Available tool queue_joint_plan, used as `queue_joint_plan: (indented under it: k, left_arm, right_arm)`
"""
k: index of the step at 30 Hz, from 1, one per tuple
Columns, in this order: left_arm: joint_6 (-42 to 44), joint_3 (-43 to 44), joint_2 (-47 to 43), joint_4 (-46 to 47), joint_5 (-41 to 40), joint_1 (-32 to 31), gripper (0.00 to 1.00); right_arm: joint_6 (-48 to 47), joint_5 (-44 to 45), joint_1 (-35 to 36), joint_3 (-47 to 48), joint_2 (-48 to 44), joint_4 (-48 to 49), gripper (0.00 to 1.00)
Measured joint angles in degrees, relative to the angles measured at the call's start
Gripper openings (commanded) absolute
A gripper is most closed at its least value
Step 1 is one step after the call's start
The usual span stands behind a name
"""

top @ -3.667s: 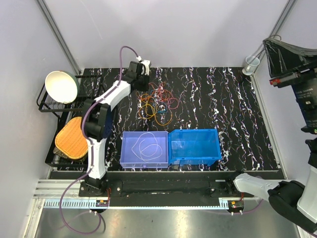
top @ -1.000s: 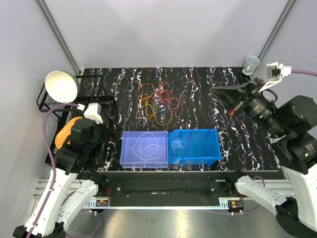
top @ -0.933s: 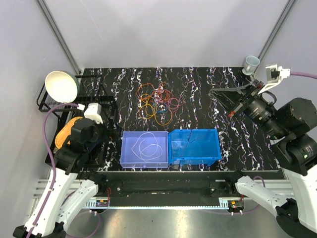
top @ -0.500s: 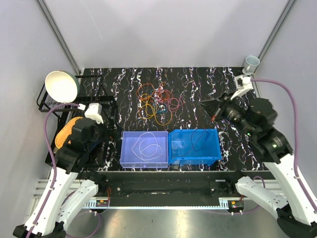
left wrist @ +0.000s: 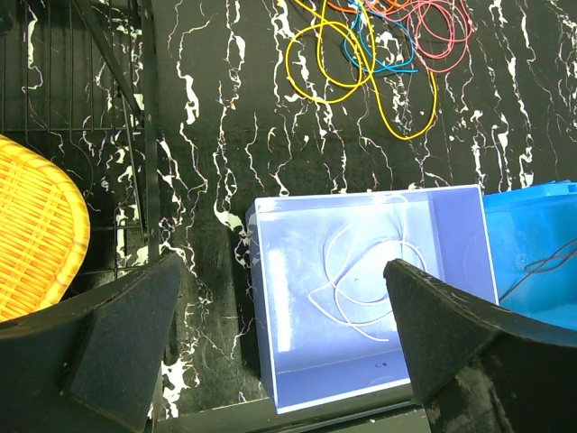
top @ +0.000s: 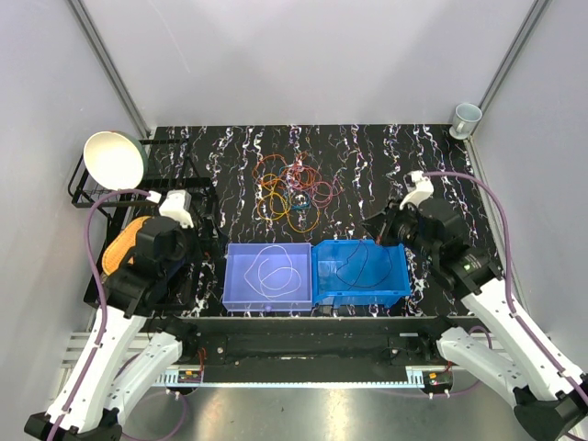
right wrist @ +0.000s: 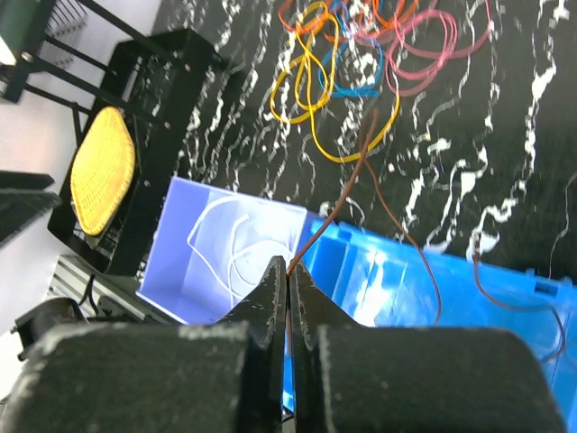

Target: Untangle the cables

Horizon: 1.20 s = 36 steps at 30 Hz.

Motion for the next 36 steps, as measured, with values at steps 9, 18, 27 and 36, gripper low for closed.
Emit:
queue_joint_plan:
  k: [9, 18, 27, 36]
  left_arm:
    - [0.0, 0.0, 0.57, 0.02, -0.02, 0.0, 0.99]
    - [0.0, 0.0, 0.57, 0.02, -0.02, 0.0, 0.99]
    - [0.0, 0.0, 0.52, 0.02, -0.02, 0.0, 0.99]
    - [0.0, 0.0, 0.42, 0.04, -0.02, 0.0, 0.99]
  right_arm:
    - [2.12, -2.1, 0.0, -3.63, -6.36, -2.36, 0.0]
    - [2.51, -3.19, 0.0, -2.43, -14.38, -12.74, 0.0]
    - [5.33, -0.35, 0.0, 0.24, -17.0, -23.63, 0.0]
    - [11.41, 4.13, 0.0, -4.46, -12.07, -24.2, 0.0]
